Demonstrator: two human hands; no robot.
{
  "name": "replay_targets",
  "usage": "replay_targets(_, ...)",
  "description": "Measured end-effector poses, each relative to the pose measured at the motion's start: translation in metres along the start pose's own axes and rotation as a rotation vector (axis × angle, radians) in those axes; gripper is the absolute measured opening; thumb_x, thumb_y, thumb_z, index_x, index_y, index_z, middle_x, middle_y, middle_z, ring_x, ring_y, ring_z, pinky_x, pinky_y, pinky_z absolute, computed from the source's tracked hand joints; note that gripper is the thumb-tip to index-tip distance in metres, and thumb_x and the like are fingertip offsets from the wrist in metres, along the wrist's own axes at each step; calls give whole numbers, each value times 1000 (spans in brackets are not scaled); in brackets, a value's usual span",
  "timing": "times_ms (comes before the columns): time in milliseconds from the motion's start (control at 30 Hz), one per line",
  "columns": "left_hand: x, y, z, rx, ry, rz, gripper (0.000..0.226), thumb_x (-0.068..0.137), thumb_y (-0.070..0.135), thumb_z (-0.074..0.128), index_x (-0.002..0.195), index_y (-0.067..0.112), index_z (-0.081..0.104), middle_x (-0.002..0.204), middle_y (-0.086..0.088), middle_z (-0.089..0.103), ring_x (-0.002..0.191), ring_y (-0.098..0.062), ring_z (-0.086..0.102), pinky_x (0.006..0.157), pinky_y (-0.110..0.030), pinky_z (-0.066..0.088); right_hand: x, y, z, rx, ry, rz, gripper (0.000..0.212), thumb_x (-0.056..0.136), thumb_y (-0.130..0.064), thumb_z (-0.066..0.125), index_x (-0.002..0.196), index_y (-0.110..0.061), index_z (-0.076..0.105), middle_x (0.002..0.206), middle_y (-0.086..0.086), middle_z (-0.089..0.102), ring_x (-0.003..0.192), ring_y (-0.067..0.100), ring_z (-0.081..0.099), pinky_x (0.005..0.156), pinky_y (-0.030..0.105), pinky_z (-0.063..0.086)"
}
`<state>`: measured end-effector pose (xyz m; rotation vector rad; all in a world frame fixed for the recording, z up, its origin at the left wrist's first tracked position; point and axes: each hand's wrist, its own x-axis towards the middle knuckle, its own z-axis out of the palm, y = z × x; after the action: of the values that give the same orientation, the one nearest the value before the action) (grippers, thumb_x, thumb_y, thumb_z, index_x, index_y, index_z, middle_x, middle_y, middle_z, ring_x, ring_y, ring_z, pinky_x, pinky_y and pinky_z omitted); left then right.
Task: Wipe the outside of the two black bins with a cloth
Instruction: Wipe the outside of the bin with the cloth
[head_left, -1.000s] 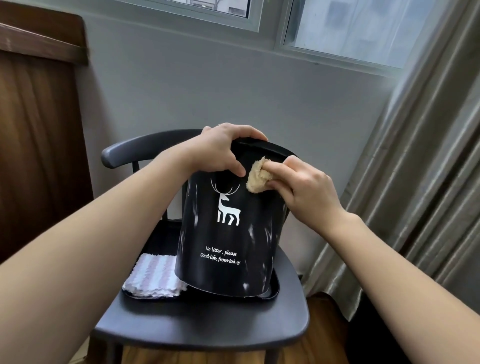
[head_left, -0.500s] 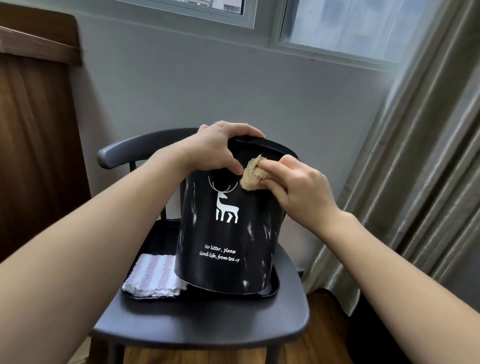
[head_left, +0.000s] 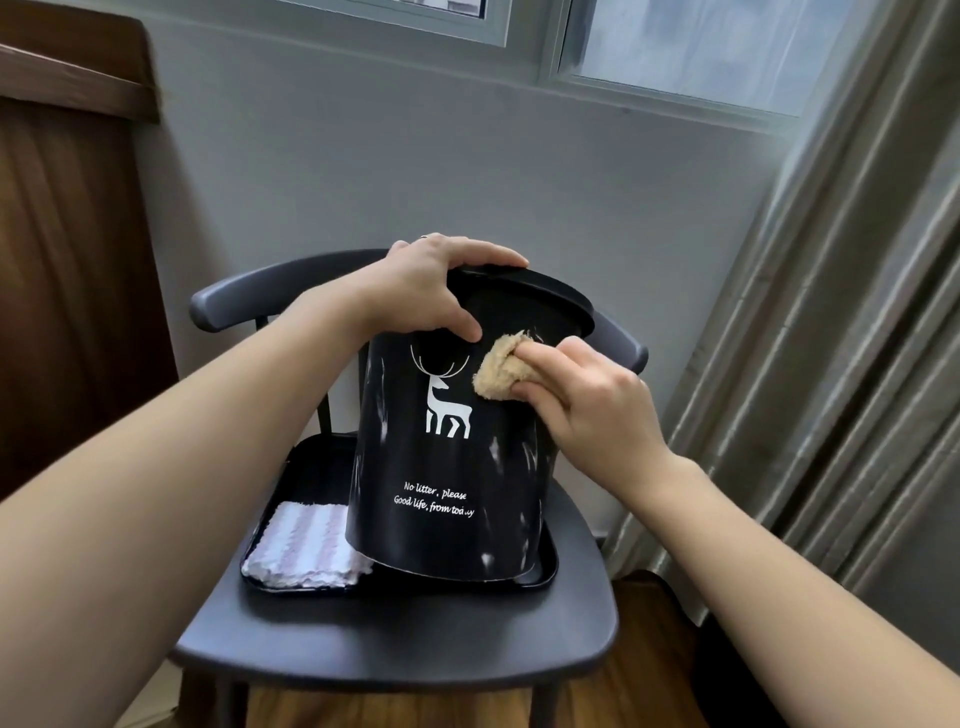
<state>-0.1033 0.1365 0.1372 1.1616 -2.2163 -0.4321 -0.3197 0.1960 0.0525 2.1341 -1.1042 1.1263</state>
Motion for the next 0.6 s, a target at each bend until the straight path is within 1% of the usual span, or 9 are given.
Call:
replay_targets(100,0,-2,0,-14,11,-8,83,71,16,84,120,75,52,124,25,55,129,-27,46,111,-46,44,-24,-5,5,46,-67,-92,27,94,-33,64,116,-18,71,82,2,60,69,23,61,53,40,53)
replay_targets(200,-1,-2,1,-13,22,-10,82,70,19,85,117,77,51,125,19,53,131,-27,44,112,-45,42,-51,-7,7,64,-148,-223,24,95,-30,63,113,-17,73,81,2,61,67,22,61,51,35,52)
replay_targets(267,-2,-1,2,-12,28,-5,81,70,20,85,116,77,51,118,28,51,129,-27,44,112,-45,42,-52,-4,7,40,-162,-272,22,96,-29,62,111,-18,74,81,2,62,67,21,62,50,34,51)
replay_targets(300,-2,-1,2,-8,33,-3,81,69,20,85,117,76,51,115,32,49,129,-27,45,112,-45,42,-48,-3,7,26,-150,-269,22,96,-30,61,111,-19,74,82,2,63,68,22,63,50,34,52)
replay_targets(333,-2,-1,2,-6,36,-4,81,69,20,85,117,76,51,115,32,49,128,-27,45,112,-44,42,-41,-2,7,19,-125,-234,23,96,-30,61,112,-19,73,83,1,63,69,23,63,51,36,52)
replay_targets(433,-1,0,2,-8,36,-13,80,70,21,86,118,76,51,121,21,53,128,-28,46,109,-45,45,-22,-3,6,23,-28,-57,24,94,-30,65,114,-19,72,83,0,62,70,23,63,51,39,53)
replay_targets(467,0,0,2,-7,36,-14,80,70,21,86,118,75,52,124,18,54,128,-28,46,109,-45,46,-22,-4,7,28,-12,-31,25,93,-30,66,115,-19,72,83,0,62,69,23,63,51,39,53)
replay_targets(533,0,0,3,-6,40,-13,80,69,21,86,117,75,52,127,14,54,128,-28,46,109,-46,46,-33,-7,9,52,-22,-60,25,93,-30,69,114,-18,72,82,1,61,67,22,61,51,39,52)
replay_targets(600,0,-1,3,-10,44,-16,81,70,20,86,116,76,52,125,15,53,128,-28,46,109,-46,45,-53,-9,11,77,-85,-164,24,93,-28,68,112,-16,73,81,2,60,66,22,60,50,36,52)
